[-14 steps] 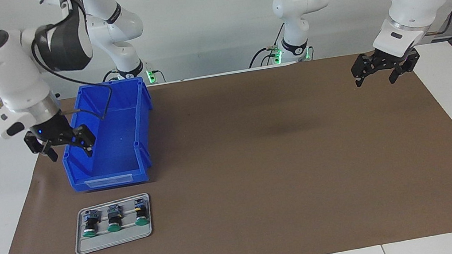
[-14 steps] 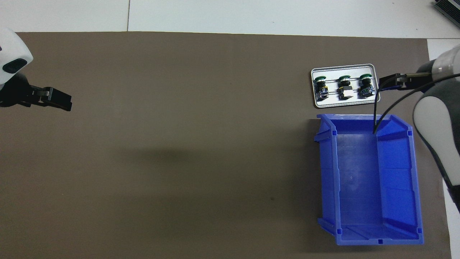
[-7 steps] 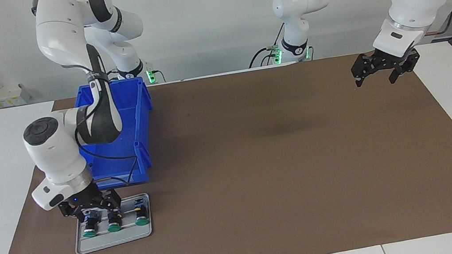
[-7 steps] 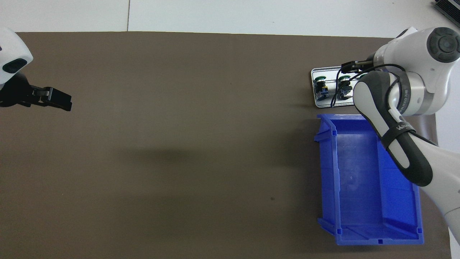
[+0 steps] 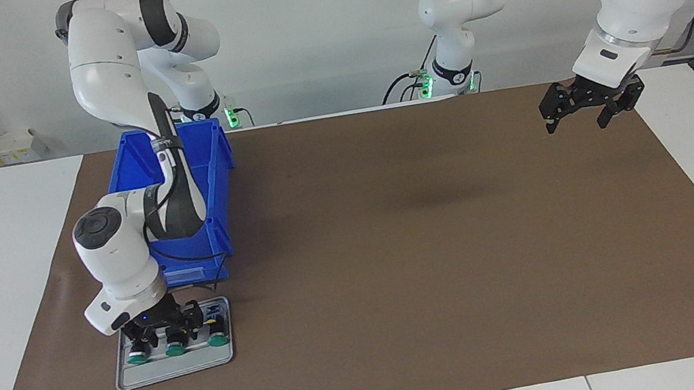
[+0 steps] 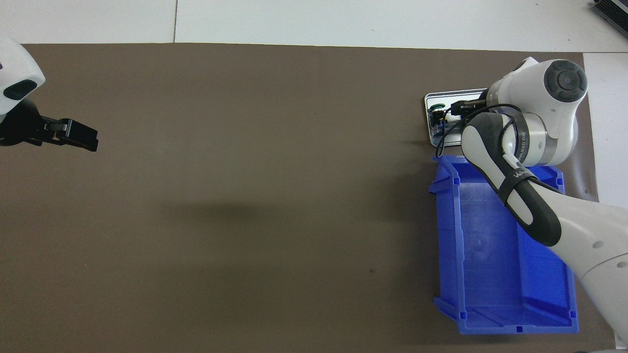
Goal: Place and press button with both arms
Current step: 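Reach the right gripper to the metal tray and grasp a green button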
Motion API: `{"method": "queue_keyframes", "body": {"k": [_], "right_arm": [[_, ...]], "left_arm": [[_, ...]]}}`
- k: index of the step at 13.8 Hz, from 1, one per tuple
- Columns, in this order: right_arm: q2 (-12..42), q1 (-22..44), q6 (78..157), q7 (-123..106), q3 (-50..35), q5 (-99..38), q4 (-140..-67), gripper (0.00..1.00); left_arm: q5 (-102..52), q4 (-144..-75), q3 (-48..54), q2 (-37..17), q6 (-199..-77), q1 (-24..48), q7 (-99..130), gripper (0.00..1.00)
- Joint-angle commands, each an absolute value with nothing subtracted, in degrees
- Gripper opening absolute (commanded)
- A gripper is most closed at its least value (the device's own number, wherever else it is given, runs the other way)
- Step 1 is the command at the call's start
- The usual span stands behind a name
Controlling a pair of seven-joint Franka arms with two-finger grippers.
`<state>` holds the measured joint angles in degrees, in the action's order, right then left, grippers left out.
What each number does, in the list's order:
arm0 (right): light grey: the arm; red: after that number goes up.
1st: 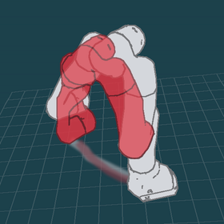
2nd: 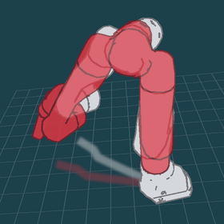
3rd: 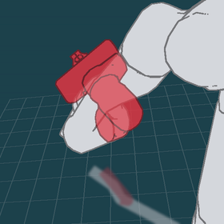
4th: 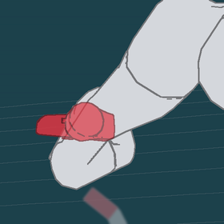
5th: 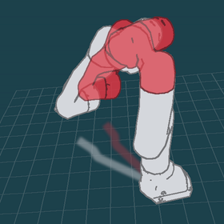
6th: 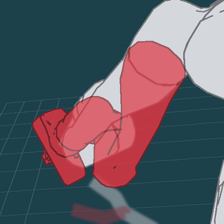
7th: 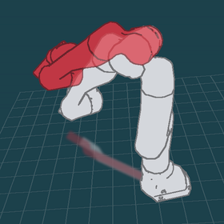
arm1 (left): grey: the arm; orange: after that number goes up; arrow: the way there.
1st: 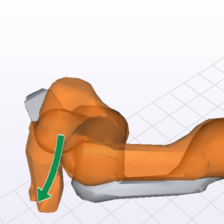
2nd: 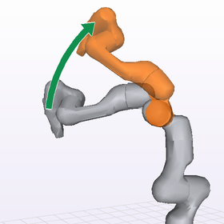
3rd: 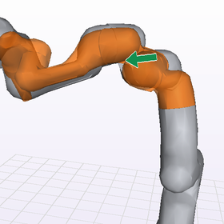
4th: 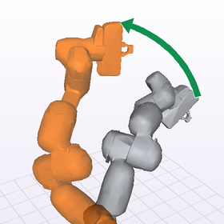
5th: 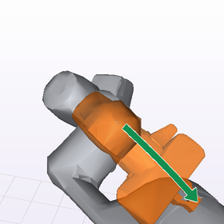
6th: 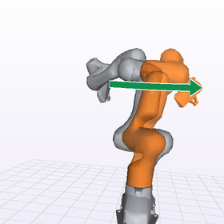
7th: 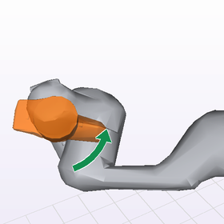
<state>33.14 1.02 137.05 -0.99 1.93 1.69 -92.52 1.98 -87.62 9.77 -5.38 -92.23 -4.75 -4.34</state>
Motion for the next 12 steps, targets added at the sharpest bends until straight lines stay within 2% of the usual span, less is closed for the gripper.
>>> {"method": "queue_keyframes", "body": {"k": [1, 3, 4, 5, 6, 12], "right_arm": [[32.34, 0.09, 139.04, -3.6, 1.32, -0.44, -95.18, 0.75], [32.17, -0.17, 139.48, -3.78, 1.32, -0.44, -96.32, 0.72], [32.08, -0.44, 139.57, -4.65, 1.32, -0.44, -96.85, 0.66], [32.08, -0.79, 139.57, -5.7, 1.32, -0.53, -96.86, 0.43], [32.17, -0.88, 139.57, -5.63, 1.32, -0.53, -96.42, 0.0], [31.56, 0.88, 136.33, 1.91, 1.67, -1.49, -89.22, 0.0]], "left_arm": [[2.9, -89.65, 10.02, -3.69, -92.64, -5.19, -4.57, 1.0], [2.9, -89.65, 10.02, -3.69, -92.64, -5.19, -4.57, 1.0], [2.9, -89.65, 10.02, -3.69, -92.64, -5.19, -4.57, 1.0], [2.9, -89.65, 10.02, -3.69, -92.64, -5.19, -4.57, 1.0], [2.9, -89.65, 10.02, -3.69, -92.64, -5.19, -4.57, 1.0], [2.9, -89.65, 10.02, -3.69, -92.64, -5.19, -4.57, 1.0]]}}
